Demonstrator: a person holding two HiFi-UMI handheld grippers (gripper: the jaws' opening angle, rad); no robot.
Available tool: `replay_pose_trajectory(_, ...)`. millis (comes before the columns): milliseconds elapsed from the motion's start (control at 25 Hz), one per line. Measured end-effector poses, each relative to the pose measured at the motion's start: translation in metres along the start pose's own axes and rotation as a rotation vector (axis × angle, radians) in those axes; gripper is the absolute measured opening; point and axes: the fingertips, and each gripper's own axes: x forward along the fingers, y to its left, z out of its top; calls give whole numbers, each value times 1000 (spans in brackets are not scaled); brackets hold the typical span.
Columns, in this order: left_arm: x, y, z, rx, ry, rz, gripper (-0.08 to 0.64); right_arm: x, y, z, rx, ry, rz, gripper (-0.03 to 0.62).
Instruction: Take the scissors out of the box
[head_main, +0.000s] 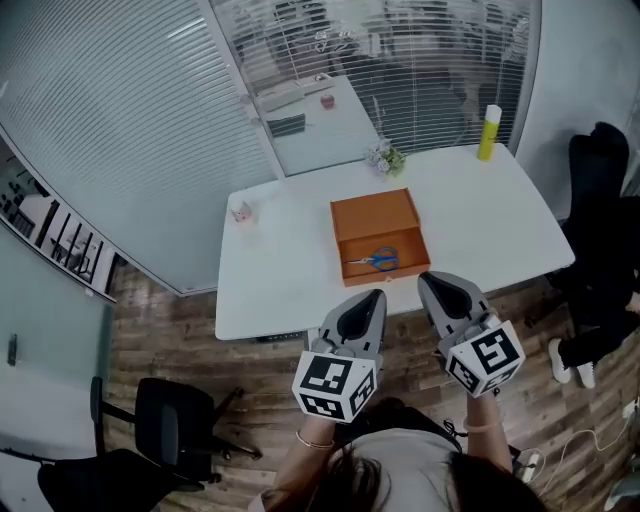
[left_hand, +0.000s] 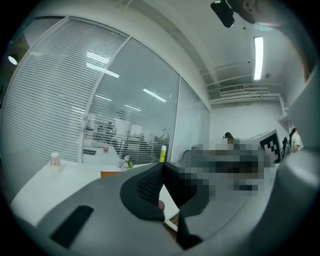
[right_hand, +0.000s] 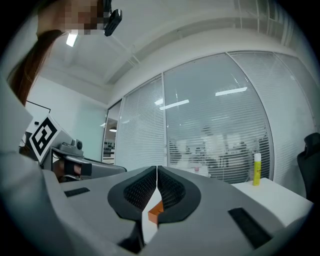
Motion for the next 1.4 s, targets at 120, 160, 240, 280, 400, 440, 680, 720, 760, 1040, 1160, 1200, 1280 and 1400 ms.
replay_pose_trajectory(120, 4, 6, -4, 6, 7, 25, 17, 8, -6, -8, 3, 14, 22, 31)
replay_pose_trajectory(160, 6, 8, -5, 8, 8, 35, 17, 11, -7, -10, 4, 20, 30, 31)
replay_pose_trajectory(240, 10, 13, -6, 11, 10, 56, 17, 17, -11, -15, 2, 33, 44, 32)
replay_pose_trajectory(280, 11, 16, -7, 12, 12, 65, 17, 19, -13, -17, 1, 38, 49, 32)
replay_pose_trajectory(400, 14, 24, -11, 15, 15, 84, 17, 27, -16, -25, 2, 49, 63, 32)
replay_pose_trajectory(440, 15, 27, -11, 15, 13, 88, 17, 30, -17, -27, 0, 53, 68, 32)
replay_pose_trajectory(680, 29, 42, -11, 18, 0, 90, 17, 48, -27, -39, -7, 84, 79, 48)
replay_pose_trajectory(720, 32, 45, -11, 18, 0, 90, 17, 51, -29, -42, -9, 90, 80, 50)
replay_pose_trajectory(760, 34, 47, -11, 18, 0, 89, 17, 55, -30, -44, -16, 96, 84, 51)
replay_pose_trajectory(1040, 61, 67, -11, 2, 3, 75, 17, 86, -42, -60, -67, 156, 118, 66)
replay_pose_trajectory(1160, 71, 78, -10, 1, 5, 70, 17, 100, -46, -69, -86, 190, 138, 72)
replay_pose_trajectory(1200, 74, 82, -10, 1, 6, 70, 17, 105, -48, -73, -98, 203, 143, 74)
replay_pose_trajectory(1280, 80, 91, -9, -2, 9, 69, 17, 114, -51, -78, -121, 230, 155, 77)
replay_pose_trajectory(1400, 86, 103, -10, -15, 10, 72, 17, 124, -55, -87, -144, 266, 178, 81)
